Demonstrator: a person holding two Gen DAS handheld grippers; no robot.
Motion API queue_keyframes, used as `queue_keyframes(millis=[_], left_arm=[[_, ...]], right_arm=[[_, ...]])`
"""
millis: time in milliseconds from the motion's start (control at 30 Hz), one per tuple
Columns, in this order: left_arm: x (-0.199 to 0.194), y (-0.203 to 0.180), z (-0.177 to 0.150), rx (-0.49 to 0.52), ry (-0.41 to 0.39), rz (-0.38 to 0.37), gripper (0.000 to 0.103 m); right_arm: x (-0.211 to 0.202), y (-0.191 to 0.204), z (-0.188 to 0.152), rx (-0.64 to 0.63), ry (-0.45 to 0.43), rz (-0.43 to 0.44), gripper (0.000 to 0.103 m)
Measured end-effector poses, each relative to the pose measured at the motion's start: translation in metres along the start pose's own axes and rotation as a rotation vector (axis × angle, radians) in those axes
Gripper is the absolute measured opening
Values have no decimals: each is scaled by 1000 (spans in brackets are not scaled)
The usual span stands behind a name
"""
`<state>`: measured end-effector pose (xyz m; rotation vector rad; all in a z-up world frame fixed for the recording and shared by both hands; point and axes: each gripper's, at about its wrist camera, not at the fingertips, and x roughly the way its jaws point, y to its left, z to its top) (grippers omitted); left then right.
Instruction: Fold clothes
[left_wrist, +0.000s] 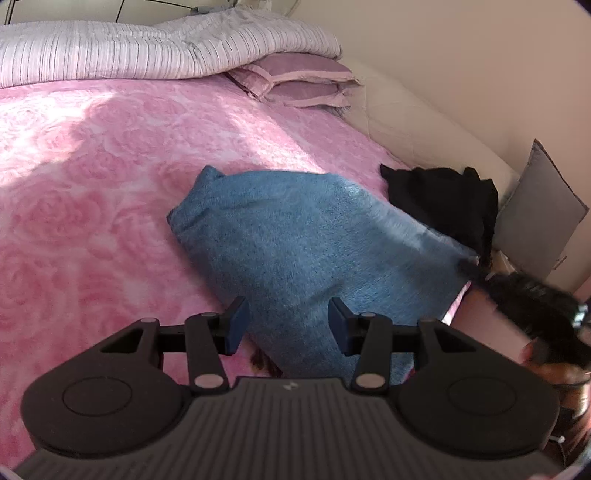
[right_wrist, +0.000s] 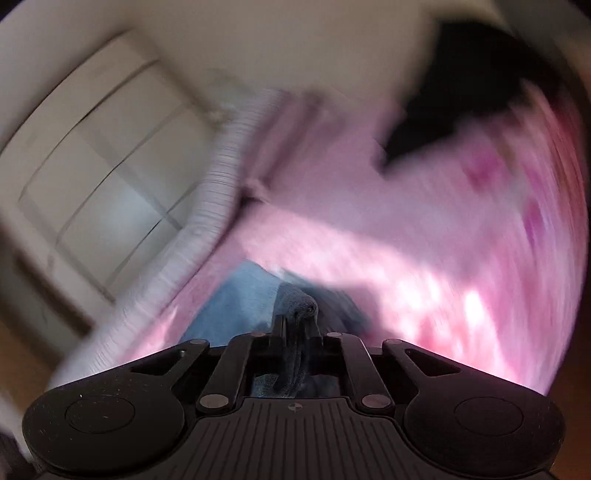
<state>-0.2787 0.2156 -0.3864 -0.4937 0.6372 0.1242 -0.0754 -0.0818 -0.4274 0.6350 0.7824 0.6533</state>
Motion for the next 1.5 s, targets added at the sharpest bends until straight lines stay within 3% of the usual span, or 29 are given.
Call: queue_keyframes(millis=[233,333,433,567,733,867,933,1100,1233,1333,1500], left_arm=[[9,0,8,20,7,10,42],[14,4,8,11,16,9,42],[18,10,8,-41,28,-14,43],[24,23,7,-160,40,-64,44],[38,39,6,-283,56,-95,44],[49,47,3,-318,58,-74,43],[53,49,2,-314,61,-77,42],[63,37,2,-287,101,-141,40],[85,6,-6,-237,160,-234,39],[93,-8,-12,-198,184,-248,39],[60,18,-7,-186,138,-233,39]], right_arm=[[7,14,15,-121,-2,-64,6],[5,6,13,-69,-26,-40,6],[26,-5,10,-41,-3,-70,9],[10,-22,18,153,18,-14,45],[-3,-35,3,316,61,49,61],[11,-40,-3,324,92,79,60],[22,-41,-4,305,106,90,29],[40,-31,30,210,148,64,18],[73,-31,81,115,115,50,17],[100,-32,112,90,121,30,20],[82,-39,118,89,163,70,32]])
